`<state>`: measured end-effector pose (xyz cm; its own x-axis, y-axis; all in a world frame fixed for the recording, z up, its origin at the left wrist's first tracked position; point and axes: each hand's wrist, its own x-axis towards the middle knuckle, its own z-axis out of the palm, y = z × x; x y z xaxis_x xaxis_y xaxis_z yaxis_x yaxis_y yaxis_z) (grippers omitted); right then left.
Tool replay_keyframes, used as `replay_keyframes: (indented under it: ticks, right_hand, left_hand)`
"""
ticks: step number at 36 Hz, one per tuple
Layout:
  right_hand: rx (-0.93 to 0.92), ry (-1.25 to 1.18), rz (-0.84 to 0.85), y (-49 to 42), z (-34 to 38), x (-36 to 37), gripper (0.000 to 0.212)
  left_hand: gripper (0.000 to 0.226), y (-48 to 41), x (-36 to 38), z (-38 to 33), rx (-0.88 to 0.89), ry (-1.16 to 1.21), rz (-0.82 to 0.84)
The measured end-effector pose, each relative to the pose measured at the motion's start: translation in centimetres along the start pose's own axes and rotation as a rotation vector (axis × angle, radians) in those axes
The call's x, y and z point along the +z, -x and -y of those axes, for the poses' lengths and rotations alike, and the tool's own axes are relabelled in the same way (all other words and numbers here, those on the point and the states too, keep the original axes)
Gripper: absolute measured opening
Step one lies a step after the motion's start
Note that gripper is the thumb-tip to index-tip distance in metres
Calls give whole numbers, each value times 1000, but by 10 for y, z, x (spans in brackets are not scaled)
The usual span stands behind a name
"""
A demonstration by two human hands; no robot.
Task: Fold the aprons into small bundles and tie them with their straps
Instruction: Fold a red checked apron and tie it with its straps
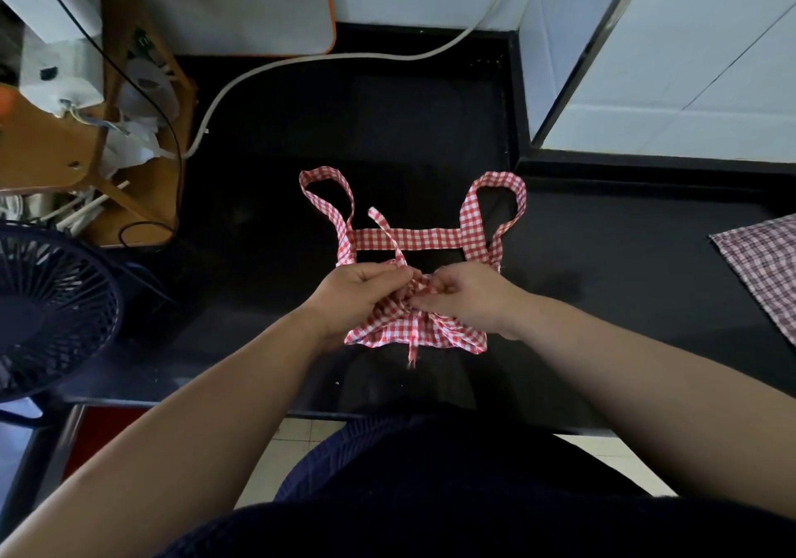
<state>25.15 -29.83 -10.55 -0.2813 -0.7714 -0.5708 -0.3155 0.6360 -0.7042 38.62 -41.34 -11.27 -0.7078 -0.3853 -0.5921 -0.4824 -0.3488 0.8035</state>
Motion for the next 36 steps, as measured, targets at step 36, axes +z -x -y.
replay_keyframes:
  ticks: [36]
  right_hand:
    - [84,83,-712,13,-42,14,26]
  left_hand:
    - [21,-4,10,35,79,-287,-708]
